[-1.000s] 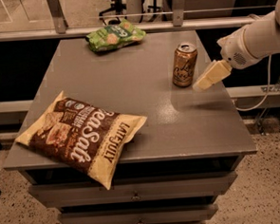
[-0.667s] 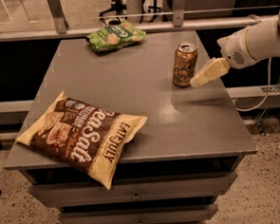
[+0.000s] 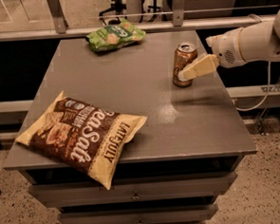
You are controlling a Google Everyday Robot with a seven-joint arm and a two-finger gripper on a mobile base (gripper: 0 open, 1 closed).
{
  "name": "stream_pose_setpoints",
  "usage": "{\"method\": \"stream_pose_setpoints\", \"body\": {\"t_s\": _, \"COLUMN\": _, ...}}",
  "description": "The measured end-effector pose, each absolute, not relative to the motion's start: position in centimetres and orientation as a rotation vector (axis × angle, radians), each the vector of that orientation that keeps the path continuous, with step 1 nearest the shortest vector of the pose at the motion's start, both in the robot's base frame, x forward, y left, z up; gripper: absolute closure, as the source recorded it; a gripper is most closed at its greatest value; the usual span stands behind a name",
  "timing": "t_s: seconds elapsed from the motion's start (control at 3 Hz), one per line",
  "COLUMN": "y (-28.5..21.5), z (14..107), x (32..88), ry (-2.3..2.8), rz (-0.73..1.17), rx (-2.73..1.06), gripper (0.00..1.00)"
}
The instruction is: Move orange can near brown chip bag
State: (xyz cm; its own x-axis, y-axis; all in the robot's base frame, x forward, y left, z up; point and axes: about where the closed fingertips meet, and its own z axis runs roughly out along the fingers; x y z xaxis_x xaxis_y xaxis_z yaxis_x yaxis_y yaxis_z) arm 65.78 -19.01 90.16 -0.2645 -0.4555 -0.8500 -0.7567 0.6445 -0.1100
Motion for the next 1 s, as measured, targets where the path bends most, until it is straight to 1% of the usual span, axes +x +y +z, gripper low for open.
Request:
{"method": "stream_pose_setpoints", "body": {"t_s": 0.33, "y": -16.4, "z": 89.6, "x": 65.9, "ry": 1.878, "rz": 0.49, "rx": -0.943, "gripper": 0.15}}
{"method": "stream_pose_setpoints", "body": {"t_s": 0.67, "y": -14.1, "z": 88.8, "x": 66.2, "ry": 1.858, "rz": 0.562, "rx": -0.931, "gripper": 0.39}}
{"method": "stream_pose_setpoints", "body": {"t_s": 1.0, "y": -13.5, "z": 88.7, "x": 66.5, "ry": 1.846, "rz": 0.582, "rx": -0.913, "gripper": 0.62}}
